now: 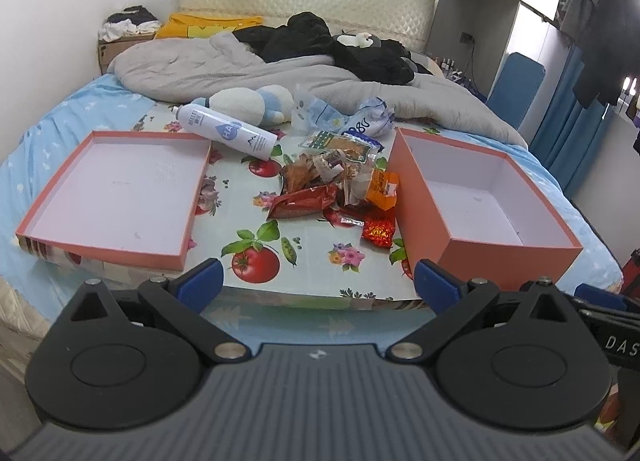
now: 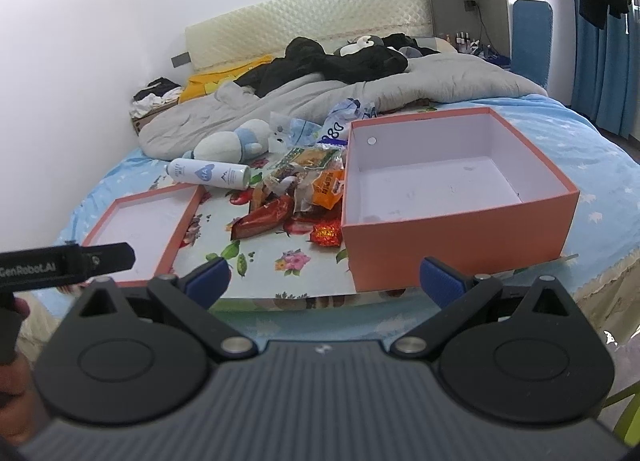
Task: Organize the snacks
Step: 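Move both tools toward the snack pile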
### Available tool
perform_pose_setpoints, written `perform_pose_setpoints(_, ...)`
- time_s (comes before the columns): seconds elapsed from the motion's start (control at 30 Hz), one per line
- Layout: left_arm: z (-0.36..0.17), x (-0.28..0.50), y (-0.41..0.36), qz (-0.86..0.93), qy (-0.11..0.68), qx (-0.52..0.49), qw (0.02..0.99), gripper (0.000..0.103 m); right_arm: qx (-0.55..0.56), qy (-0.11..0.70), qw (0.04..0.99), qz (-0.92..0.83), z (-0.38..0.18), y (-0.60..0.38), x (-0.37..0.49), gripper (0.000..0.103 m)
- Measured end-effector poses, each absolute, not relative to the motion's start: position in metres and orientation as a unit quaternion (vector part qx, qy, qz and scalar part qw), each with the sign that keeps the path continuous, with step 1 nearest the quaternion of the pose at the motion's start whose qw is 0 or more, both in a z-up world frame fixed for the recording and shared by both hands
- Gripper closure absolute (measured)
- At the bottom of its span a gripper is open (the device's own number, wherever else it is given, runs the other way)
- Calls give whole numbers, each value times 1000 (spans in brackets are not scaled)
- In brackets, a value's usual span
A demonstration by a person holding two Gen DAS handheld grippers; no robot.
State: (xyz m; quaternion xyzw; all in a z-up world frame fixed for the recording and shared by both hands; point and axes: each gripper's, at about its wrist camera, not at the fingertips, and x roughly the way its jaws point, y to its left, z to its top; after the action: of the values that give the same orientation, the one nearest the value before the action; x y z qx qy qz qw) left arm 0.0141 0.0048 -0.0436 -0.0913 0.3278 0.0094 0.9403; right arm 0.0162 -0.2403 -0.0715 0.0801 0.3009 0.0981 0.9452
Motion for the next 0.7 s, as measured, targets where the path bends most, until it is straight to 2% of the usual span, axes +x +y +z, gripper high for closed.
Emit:
perform_pose_setpoints(0.17,-59,18,11,3,344,-126,931,0,76,302,946,93,-76,-238,18,0)
perform_pose_setpoints(0.7,-71,22,14,-2,361,-110,926,0,64,311,944,86,-91,-226,19,0)
